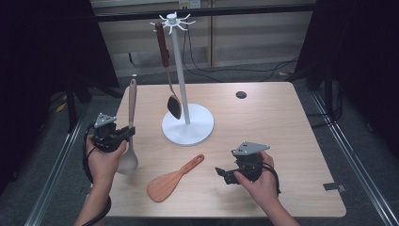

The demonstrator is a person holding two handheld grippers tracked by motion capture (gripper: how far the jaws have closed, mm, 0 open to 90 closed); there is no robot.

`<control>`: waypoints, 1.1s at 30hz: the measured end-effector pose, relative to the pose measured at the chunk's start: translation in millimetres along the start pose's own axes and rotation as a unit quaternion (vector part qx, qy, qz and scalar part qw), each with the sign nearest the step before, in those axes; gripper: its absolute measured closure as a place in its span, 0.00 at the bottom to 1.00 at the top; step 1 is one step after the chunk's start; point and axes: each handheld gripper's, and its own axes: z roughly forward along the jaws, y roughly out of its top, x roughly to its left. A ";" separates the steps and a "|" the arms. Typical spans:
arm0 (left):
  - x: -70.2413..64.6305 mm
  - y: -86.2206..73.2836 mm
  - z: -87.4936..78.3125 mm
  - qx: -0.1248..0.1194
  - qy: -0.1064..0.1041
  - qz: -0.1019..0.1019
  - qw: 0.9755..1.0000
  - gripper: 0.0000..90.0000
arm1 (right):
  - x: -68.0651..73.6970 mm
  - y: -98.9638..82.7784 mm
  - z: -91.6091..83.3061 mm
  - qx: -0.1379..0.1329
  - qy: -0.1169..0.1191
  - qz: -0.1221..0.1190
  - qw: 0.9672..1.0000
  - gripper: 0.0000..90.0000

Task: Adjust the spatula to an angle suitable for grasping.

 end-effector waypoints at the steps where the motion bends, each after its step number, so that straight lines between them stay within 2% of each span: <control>1: -1.2 -0.2 -1.4 -0.003 -0.001 0.007 1.000 0.87 | -0.6 -0.2 0.0 -0.001 0.001 0.001 1.000 0.14; 5: -6.2 0.9 -6.3 -0.022 -0.001 0.016 1.000 0.87 | -3.2 -1.3 -0.2 0.000 0.000 0.007 1.000 0.13; 9: -9.9 3.5 -9.8 -0.044 -0.002 0.014 0.999 0.87 | -3.2 -1.8 -0.1 0.001 -0.003 0.008 1.000 0.13; 11: -13.2 5.5 -11.9 -0.053 -0.002 0.020 0.998 0.87 | -2.9 -1.7 0.2 0.000 -0.002 0.006 1.000 0.13; 18: -29.8 17.4 -17.5 -0.085 -0.017 0.029 0.996 0.87 | -1.9 -1.5 0.6 0.002 -0.002 0.006 1.000 0.13; 25: -46.6 30.1 -22.5 -0.108 -0.035 0.040 0.993 0.87 | -3.0 -1.6 -1.0 0.000 -0.004 0.006 1.000 0.13; 33: -59.0 43.5 -25.1 -0.120 -0.045 0.056 0.990 0.87 | -3.0 -1.2 -0.7 0.000 -0.003 0.006 1.000 0.13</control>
